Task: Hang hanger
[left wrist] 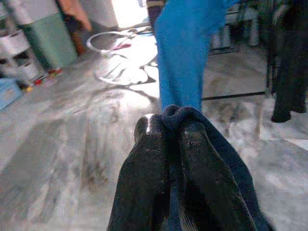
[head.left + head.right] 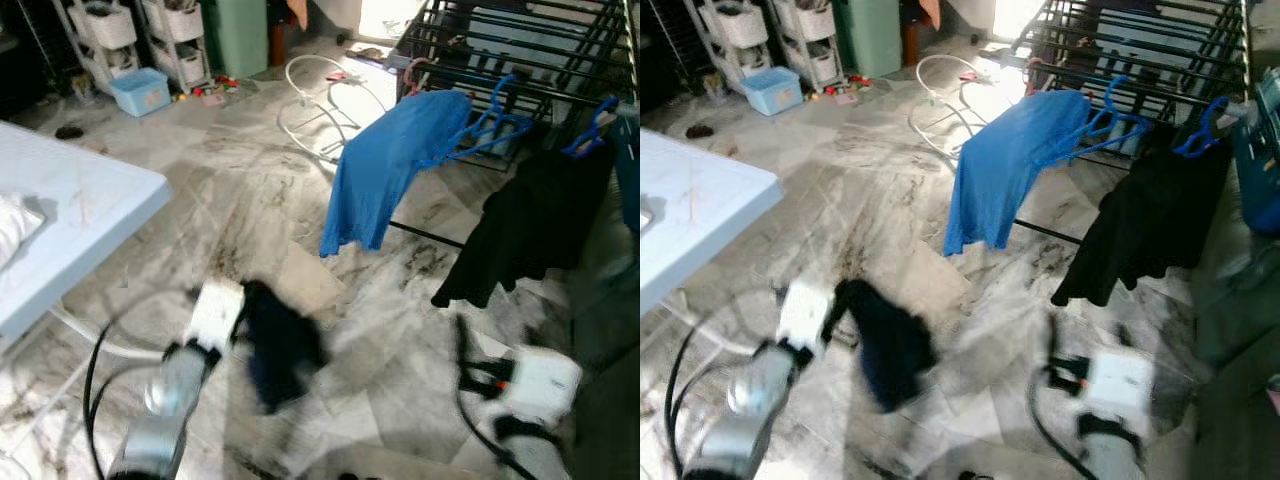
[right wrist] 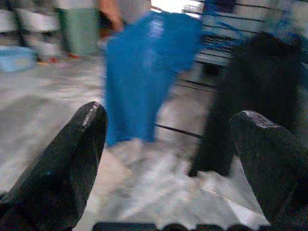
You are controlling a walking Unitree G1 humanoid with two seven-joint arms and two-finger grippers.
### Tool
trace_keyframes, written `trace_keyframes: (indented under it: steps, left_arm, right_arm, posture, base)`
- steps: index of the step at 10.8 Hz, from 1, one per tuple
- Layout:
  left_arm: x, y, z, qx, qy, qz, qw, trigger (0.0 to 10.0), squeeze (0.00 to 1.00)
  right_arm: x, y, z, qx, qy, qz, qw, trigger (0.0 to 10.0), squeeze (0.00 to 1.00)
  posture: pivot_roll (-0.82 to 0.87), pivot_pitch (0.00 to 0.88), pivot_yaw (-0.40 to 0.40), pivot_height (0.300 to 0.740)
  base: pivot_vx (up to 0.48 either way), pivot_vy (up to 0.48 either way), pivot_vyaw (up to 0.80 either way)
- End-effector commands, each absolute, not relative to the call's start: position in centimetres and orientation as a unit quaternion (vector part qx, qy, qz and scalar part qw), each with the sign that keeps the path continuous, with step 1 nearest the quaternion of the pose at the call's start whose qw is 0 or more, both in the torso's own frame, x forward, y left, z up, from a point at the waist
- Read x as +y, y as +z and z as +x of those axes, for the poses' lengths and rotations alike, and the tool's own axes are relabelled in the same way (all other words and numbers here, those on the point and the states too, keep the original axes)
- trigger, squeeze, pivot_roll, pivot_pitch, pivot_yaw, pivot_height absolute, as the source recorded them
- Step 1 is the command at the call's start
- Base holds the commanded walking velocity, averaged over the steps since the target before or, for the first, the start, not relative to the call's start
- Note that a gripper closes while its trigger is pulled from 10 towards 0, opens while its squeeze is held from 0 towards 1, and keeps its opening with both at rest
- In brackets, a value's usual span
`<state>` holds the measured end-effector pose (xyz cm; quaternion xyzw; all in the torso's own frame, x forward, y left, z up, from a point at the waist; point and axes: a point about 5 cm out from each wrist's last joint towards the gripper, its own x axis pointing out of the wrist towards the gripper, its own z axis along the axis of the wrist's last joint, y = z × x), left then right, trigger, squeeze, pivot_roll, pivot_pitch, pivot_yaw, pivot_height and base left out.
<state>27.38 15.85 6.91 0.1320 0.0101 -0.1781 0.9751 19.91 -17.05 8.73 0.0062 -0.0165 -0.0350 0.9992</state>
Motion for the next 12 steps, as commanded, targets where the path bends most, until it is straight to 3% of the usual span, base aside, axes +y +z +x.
trace_keyframes:
  steps: [1, 3, 6, 8, 10, 11, 12]
  left_arm:
    - [15.8, 7.9, 27.8, -0.015, -0.163, 0.137, 0.977, 10.0, 0.00]
    - [16.0, 7.9, 28.1, -0.023, -0.144, 0.140, 0.979, 10.0, 0.00]
    - [15.1, 9.1, 29.7, -0.042, -0.127, 0.132, 0.982, 10.0, 0.00]
    - [14.2, 11.1, 30.0, -0.080, -0.137, 0.124, 0.979, 10.0, 0.00]
    - [13.9, 10.5, 30.6, -0.066, -0.118, 0.125, 0.983, 10.0, 0.00]
    - [13.0, 10.7, 31.2, -0.069, -0.117, 0.121, 0.983, 10.0, 0.00]
    - [12.8, 11.0, 31.5, -0.074, -0.106, 0.117, 0.985, 10.0, 0.00]
  right_arm:
    - [-16.1, 10.1, 20.5, -0.036, 0.009, 0.005, 0.999, 10.0, 0.00]
    - [-15.5, 11.7, 21.4, -0.061, 0.046, -0.017, 0.997, 10.0, 0.00]
    - [-16.9, 10.2, 21.4, -0.040, -0.022, 0.001, 0.999, 10.0, 0.00]
    - [-16.9, 10.2, 22.5, -0.045, -0.018, 0.003, 0.999, 10.0, 0.00]
    - [-20.9, 8.9, 24.9, -0.020, -0.041, -0.055, 0.997, 10.0, 0.00]
    - [-23.4, 9.7, 25.9, -0.028, -0.080, -0.042, 0.995, 10.0, 0.00]
    - [-23.5, 10.1, 26.3, -0.036, -0.081, -0.043, 0.995, 10.0, 0.00]
  posture:
    - [0.09, 0.090, -0.067, 0.740]
    - [0.09, 0.100, -0.069, 0.740]
    - [0.10, 0.092, -0.096, 0.740]
    - [0.16, 0.079, -0.113, 0.740]
    - [0.15, 0.088, -0.117, 0.740]
    - [0.16, 0.085, -0.125, 0.740]
    - [0.17, 0.079, -0.130, 0.740]
  base:
    - [0.000, 0.000, 0.00]
    - [0.000, 0.000, 0.00]
    - [0.000, 0.000, 0.00]
    - [0.000, 0.000, 0.00]
    - [0.000, 0.000, 0.00]
    - [0.000, 0.000, 0.00]
    - [0.000, 0.000, 0.00]
